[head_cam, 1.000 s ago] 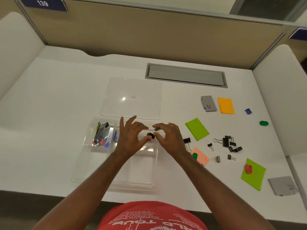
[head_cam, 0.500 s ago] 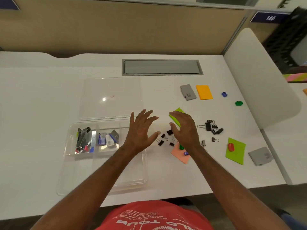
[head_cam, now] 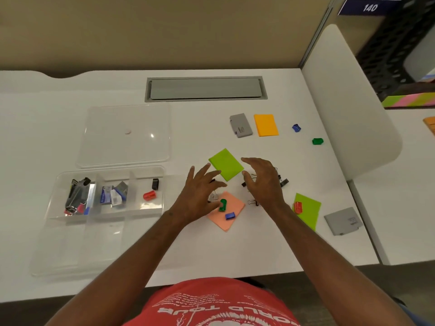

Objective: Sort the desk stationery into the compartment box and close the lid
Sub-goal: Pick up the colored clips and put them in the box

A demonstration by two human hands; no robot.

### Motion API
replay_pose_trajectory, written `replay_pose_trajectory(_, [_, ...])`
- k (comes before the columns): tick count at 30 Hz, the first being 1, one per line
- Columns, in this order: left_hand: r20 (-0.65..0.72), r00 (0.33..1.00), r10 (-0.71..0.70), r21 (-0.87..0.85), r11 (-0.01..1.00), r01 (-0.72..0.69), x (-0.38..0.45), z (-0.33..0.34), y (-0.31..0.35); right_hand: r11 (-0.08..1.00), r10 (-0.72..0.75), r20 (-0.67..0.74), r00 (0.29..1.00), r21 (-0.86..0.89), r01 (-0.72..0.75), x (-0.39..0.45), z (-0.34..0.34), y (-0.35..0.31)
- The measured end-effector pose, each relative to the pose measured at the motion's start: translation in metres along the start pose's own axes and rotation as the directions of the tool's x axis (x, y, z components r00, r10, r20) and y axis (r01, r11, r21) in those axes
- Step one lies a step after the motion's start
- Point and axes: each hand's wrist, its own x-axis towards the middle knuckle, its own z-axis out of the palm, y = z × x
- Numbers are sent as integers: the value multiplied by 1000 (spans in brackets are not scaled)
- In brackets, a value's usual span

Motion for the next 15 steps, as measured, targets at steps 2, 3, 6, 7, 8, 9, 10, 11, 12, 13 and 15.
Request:
replay_pose_trajectory(2, [56,998,20,63,998,-23,0,6,4,1000,2,8,1000,10,-2,2,-2,10])
replay_pose_trajectory(3, [86,996,21,93,995,-29,-1,10,5,1000,2,13,1000,13,-2,3,-2,14])
replay_pose_trajectory(6, [143,990,-12,144,990,-9,-3,18,9,1000,-4,29,1000,17,3,4,-1,26])
replay_pose_trajectory(7, [153,988,-24,156,988,0,-3,19,11,1000,-8,31,1000,18,8,5,-1,29])
replay_pose_trajectory(8, [158,987,-32,165,986,6,-3,21,12,1000,-13,32,999,20,13,5,-1,32])
replay_pose_trajectory(9, [155,987,-39,164,986,13,-3,22,13,1000,-17,35,999,20,16,6,0,34])
replay_pose_trajectory(10, [148,988,-49,158,987,26,-4,23,14,1000,-21,41,999,20,20,7,0,36])
replay_pose_trajectory(11, [139,988,-63,154,987,41,-5,24,15,999,-27,46,999,20,26,8,0,37])
replay_pose_trajectory(12, [129,989,-79,152,987,59,-6,25,15,999,-32,51,998,23,31,9,0,39])
replay_pose_trajectory(13, [115,989,-97,146,986,80,-8,26,16,999,-36,56,998,27,34,10,0,39])
replay_pose_trajectory(15, [75,988,-137,96,987,130,-12,26,19,999,-38,62,997,36,36,10,-1,40])
